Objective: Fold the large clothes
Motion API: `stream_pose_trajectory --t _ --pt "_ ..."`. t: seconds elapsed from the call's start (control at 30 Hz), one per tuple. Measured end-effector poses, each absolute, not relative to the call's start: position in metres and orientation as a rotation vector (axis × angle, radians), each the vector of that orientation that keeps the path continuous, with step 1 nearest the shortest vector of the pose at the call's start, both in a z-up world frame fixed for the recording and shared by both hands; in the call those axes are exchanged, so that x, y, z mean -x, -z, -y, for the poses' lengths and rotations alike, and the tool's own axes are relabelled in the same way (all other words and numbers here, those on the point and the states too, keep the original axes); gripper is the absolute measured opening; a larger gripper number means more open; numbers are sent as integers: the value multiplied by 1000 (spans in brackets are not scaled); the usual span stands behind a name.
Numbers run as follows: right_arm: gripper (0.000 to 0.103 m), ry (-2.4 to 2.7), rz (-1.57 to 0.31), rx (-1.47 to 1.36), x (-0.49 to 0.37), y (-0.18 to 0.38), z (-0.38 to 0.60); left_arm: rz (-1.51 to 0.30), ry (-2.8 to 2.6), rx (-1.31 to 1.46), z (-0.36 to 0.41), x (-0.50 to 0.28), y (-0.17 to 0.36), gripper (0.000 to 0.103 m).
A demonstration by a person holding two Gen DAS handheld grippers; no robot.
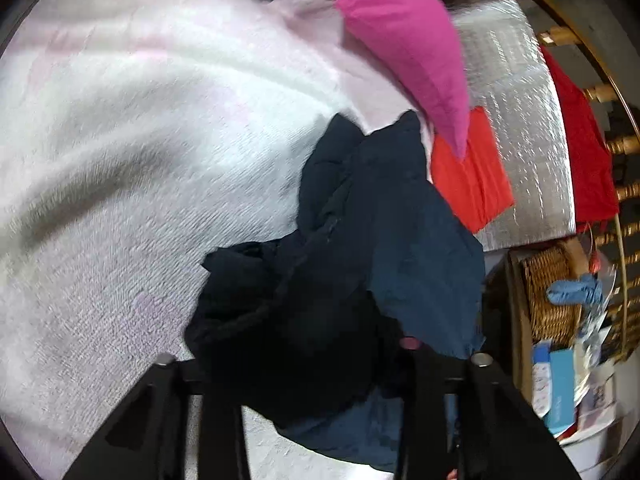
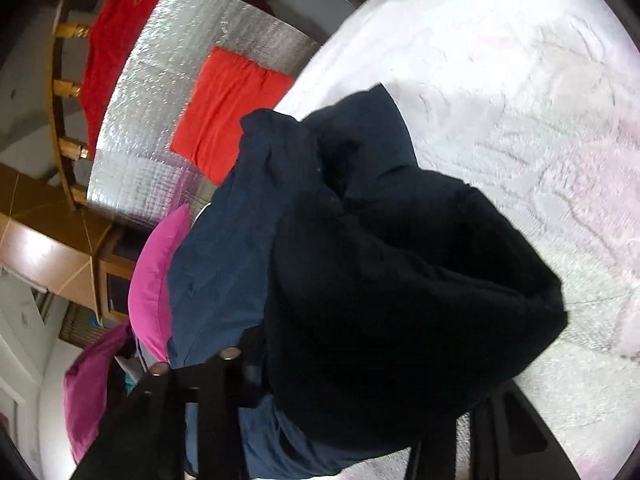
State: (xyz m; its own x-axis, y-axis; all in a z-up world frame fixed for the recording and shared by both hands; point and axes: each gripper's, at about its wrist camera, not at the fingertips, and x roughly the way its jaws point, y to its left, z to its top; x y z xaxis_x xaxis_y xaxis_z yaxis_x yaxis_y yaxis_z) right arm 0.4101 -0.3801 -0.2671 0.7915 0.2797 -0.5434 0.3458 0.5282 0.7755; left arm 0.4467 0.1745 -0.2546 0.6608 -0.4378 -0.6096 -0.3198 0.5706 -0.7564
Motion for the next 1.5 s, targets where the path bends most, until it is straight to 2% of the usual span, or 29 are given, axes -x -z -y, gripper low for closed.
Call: stream_pose_trajectory --t 0.13,0.37,0.67,0.73,0.8,0.83,0.87,0.9,1.07,1.2,1.27,1.43,1.47,1.5 --pt "33 44 -670 -983 -403 255 379 -855 102 977 -174 -440 244 23" --pt "32 10 -669 -967 -380 245 381 -854 116 928 -174 -407 227 21" --pt "32 -39 -713 -1007 -338 253 387 -877 78 892 -171 -363 229 22" --pt "32 -44 -725 -1016 -340 258 388 -893 69 876 -167 -367 230 26" --pt "38 -54 -748 -1055 -340 265 392 -927 69 879 -169 -376 235 39" --pt "43 -56 -769 -1080 -341 269 395 -946 71 902 -173 -379 237 41" --pt "54 -50 -797 -1098 -340 272 398 -968 68 918 -175 -380 240 51" --pt "59 -40 -817 -1106 -338 274 402 -985 68 923 -178 -378 242 55" --pt "66 -58 -841 -1063 -315 266 424 -986 102 956 -191 -360 236 58" --pt "67 -13 -820 -985 -291 250 450 -938 77 918 -201 -349 223 58" --pt "72 26 -784 -954 -285 239 465 -911 55 872 -202 -352 214 59" --pt "73 1 -790 -975 -309 232 482 -818 -38 689 -194 -365 188 61" --pt "74 -1 -798 -969 -315 233 482 -798 -52 667 -198 -363 186 63" --pt "74 -7 -809 -965 -324 234 480 -778 -66 647 -198 -364 181 69"
